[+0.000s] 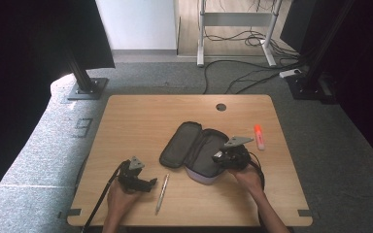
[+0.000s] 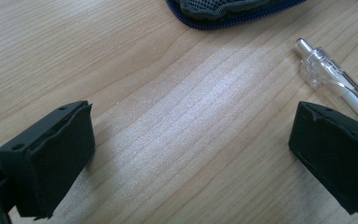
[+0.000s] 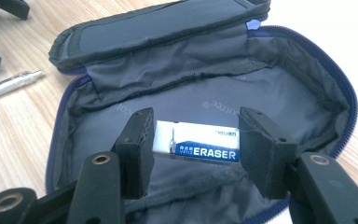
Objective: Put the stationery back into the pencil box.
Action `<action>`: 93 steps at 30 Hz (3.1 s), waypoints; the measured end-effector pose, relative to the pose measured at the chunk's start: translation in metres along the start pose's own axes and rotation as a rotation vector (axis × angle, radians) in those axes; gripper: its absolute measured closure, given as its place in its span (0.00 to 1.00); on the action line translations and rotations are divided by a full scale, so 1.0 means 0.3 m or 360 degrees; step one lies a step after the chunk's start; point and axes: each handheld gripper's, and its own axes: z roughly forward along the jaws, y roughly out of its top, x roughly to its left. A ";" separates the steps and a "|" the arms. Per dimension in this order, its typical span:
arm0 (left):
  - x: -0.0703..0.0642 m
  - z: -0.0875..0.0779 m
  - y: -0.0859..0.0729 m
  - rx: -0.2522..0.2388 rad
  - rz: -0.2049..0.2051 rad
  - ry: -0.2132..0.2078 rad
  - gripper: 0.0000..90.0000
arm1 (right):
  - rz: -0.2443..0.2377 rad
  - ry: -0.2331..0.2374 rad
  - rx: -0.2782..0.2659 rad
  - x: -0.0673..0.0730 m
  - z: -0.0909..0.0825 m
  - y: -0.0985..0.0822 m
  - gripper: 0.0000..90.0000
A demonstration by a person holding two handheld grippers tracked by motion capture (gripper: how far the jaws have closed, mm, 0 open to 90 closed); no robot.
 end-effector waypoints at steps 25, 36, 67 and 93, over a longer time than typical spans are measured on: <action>0.000 -0.001 0.000 -0.0002 0.0003 -0.0004 0.00 | -0.0023 -0.0021 0.0097 -0.008 0.132 0.007 0.52; 0.000 -0.001 0.000 -0.0002 0.0003 -0.0004 0.00 | -0.0035 -0.0022 0.0148 -0.010 0.154 -0.007 0.50; 0.000 -0.001 0.000 -0.0002 0.0003 -0.0004 0.00 | 0.0034 -0.0093 0.0041 -0.099 -0.010 0.016 0.44; 0.000 -0.001 0.000 -0.0002 0.0003 -0.0004 0.00 | 0.0126 -0.0233 0.0034 -0.212 -0.108 -0.050 0.45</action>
